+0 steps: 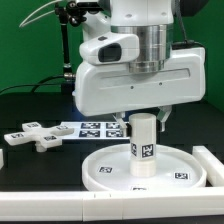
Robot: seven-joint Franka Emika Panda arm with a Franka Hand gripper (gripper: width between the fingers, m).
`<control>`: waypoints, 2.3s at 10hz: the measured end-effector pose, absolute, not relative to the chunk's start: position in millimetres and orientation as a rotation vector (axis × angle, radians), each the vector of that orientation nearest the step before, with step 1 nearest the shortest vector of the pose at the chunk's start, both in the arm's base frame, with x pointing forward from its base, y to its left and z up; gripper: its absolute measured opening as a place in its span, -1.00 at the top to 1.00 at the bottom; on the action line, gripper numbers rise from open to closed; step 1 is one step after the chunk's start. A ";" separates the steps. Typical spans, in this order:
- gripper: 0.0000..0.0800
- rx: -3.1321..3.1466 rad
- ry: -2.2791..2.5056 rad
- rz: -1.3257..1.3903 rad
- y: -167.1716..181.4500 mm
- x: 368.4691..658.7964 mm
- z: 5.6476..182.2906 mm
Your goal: Assemble round table
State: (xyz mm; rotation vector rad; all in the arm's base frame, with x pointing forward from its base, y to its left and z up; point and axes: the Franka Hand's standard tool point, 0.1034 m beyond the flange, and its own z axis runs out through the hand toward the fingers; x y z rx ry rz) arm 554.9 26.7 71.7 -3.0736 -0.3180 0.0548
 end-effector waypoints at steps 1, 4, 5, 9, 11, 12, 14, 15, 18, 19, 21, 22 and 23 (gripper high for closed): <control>-0.02 -3.070 -0.118 0.058 26.1 554.9 71.8; -0.02 -3.026 0.385 0.069 27.1 554.8 71.5; -0.02 -3.009 0.480 0.061 27.4 554.5 71.2; -0.02 -2.831 1.095 0.076 31.6 551.2 68.8; -0.02 -2.738 1.307 0.090 33.6 551.3 69.0; -0.02 -2.691 1.394 0.097 33.9 551.5 69.1; -0.02 -2.578 1.568 0.118 33.9 551.6 68.9; -0.02 -2.517 1.647 0.129 33.7 551.9 68.9; -0.02 -2.340 1.861 0.159 35.3 552.3 68.7; -0.02 -2.266 1.935 0.144 35.7 553.6 68.5; -0.02 -2.141 2.064 0.151 35.5 554.3 68.3; -0.02 -2.139 2.066 0.150 35.1 554.8 68.2; -0.02 -2.098 2.101 0.158 36.0 555.0 68.3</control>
Offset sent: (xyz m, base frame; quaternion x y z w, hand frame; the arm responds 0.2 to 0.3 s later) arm -0.0069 0.0027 -0.0018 0.0227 0.0080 0.3010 0.9533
